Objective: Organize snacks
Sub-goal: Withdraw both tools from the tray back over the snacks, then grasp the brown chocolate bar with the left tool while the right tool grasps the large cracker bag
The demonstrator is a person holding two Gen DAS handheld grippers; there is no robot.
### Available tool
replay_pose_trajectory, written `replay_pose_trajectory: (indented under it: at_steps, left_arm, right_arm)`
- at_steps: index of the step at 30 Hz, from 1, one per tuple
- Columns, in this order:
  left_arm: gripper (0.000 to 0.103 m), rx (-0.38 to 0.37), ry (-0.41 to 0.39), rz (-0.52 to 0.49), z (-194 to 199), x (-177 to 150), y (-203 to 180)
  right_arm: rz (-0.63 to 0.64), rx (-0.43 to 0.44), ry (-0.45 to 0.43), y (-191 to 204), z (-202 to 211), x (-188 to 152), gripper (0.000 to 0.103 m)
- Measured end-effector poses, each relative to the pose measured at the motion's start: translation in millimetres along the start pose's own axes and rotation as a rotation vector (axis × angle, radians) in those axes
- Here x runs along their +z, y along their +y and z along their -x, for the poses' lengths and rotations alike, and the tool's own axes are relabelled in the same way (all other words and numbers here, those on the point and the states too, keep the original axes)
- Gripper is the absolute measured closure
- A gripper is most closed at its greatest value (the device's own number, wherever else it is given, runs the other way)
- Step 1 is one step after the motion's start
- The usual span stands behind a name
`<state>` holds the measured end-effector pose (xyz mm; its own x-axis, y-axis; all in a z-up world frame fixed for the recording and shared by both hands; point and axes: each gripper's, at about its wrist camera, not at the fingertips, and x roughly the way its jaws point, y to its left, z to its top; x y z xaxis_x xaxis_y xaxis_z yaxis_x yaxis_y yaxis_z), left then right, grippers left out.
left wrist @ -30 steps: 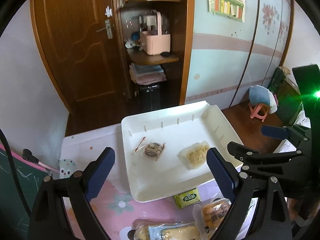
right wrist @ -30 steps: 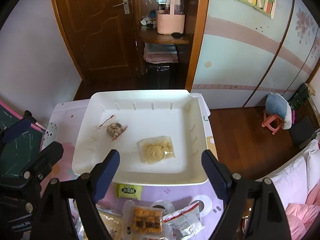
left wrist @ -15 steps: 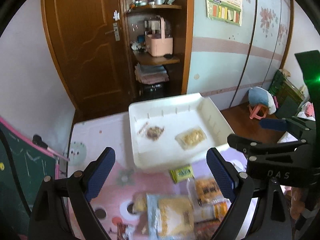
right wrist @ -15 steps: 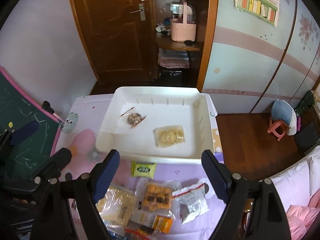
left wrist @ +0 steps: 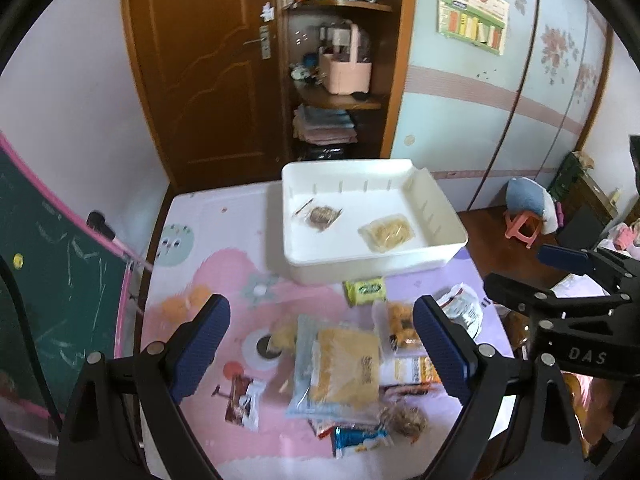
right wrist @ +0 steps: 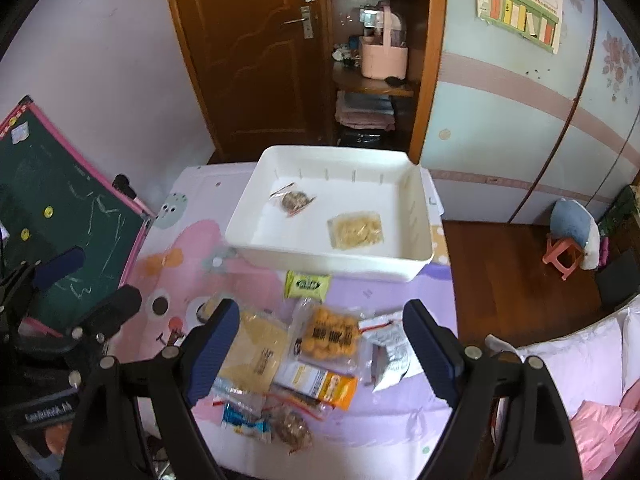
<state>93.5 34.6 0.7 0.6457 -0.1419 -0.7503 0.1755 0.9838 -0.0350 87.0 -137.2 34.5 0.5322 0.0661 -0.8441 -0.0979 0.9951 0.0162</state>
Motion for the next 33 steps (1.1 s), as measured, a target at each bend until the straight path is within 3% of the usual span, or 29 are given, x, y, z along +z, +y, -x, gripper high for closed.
replay_pose_trajectory:
  at_steps: [8,21,33]
  left_arm:
    - [0.011,0.054,0.051,0.038,-5.8,-38.9,24.6]
    - [0.011,0.156,0.220,0.128,-61.4,-117.6,93.2]
    - [0.011,0.161,0.352,0.186,-130.4,-154.4,127.5]
  right_arm:
    - [0.055,0.052,0.032,20.6,-17.0,-30.1,0.019]
    - [0.227,0.118,0.090,83.8,-91.5,-94.9,0.019]
    - [0.392,0.021,-0.007,138.7,-142.4,-137.6,0.019]
